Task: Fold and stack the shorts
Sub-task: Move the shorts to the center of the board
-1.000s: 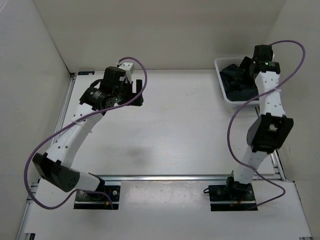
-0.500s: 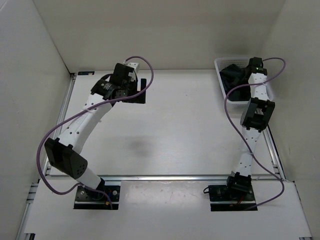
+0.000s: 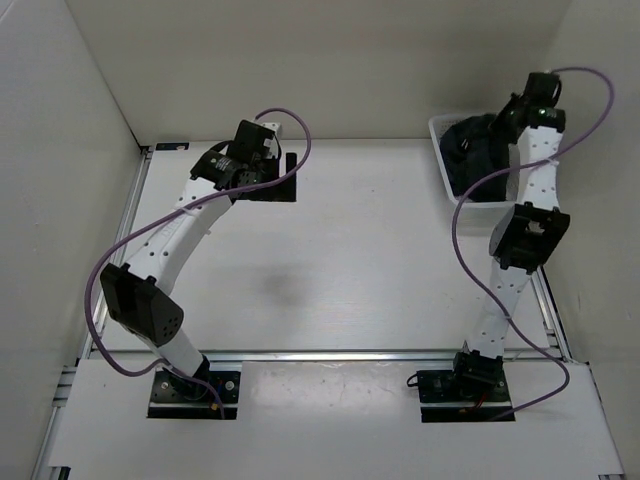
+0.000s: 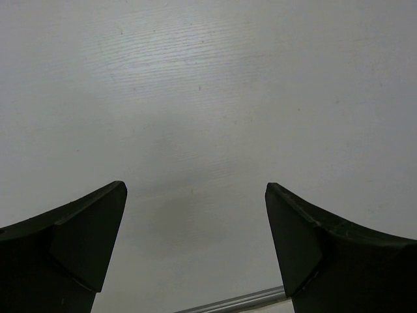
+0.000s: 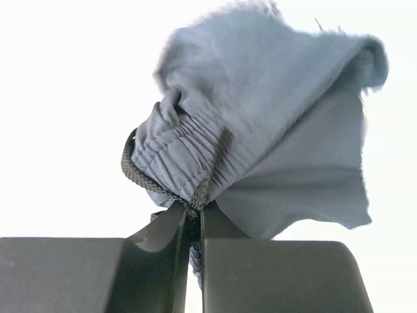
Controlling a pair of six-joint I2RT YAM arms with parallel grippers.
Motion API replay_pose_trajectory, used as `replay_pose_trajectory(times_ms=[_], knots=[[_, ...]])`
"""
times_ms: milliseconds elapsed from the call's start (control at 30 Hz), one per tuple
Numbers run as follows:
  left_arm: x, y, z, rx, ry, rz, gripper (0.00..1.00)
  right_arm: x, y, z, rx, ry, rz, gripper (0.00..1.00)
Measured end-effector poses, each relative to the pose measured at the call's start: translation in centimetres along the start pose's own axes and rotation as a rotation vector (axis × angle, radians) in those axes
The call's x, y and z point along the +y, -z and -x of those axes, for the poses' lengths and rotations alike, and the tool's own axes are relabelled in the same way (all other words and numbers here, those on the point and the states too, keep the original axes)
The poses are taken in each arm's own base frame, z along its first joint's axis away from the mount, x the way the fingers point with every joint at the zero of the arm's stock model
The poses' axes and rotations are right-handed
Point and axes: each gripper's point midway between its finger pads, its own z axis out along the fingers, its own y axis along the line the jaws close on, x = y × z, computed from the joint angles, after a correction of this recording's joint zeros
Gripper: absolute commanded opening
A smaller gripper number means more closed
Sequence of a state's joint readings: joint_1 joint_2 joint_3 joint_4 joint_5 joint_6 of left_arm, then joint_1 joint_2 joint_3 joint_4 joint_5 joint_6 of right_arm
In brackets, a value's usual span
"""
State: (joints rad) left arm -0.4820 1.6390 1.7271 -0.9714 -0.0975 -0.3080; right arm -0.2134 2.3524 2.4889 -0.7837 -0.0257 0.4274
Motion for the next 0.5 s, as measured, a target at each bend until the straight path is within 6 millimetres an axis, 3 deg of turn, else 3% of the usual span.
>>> replay_pose_trajectory(times_ms=[67, 133, 233, 333, 367, 433, 500], knots=[[0.0, 0.3, 0.1, -0.006, 0.016, -0.002, 0.99, 3.4, 6.2, 3.5, -0.097, 0.021, 0.102, 0.0], [0.3, 0.7, 0.0, -0.001, 0.039, 0.006, 0.99, 7.1, 13.8, 6.4, -0.207, 0.057, 0.221, 0.0], [2.1, 1.5, -0.2, 0.008, 0.089, 0.046, 0.99, 12.7, 26.0, 8.3, -0.369, 0.14, 0.416, 0.0], [5.7, 2.9, 0.4, -0.015, 0.176, 0.111, 0.99, 17.8, 37.1, 6.8, -0.481, 0.238, 0.629, 0.0], [7.0, 3.6, 0.7, -0.032, 0.21, 0.132, 0.99, 19.2, 39.9, 5.7, -0.492, 0.267, 0.698, 0.0], [9.5, 5.1, 1.3, -0.069, 0.277, 0.169, 0.99, 21.4, 43.5, 3.3, -0.484, 0.313, 0.809, 0.0], [11.9, 6.9, 2.1, -0.112, 0.34, 0.204, 0.99, 23.1, 45.7, 0.2, -0.436, 0.348, 0.903, 0.0]])
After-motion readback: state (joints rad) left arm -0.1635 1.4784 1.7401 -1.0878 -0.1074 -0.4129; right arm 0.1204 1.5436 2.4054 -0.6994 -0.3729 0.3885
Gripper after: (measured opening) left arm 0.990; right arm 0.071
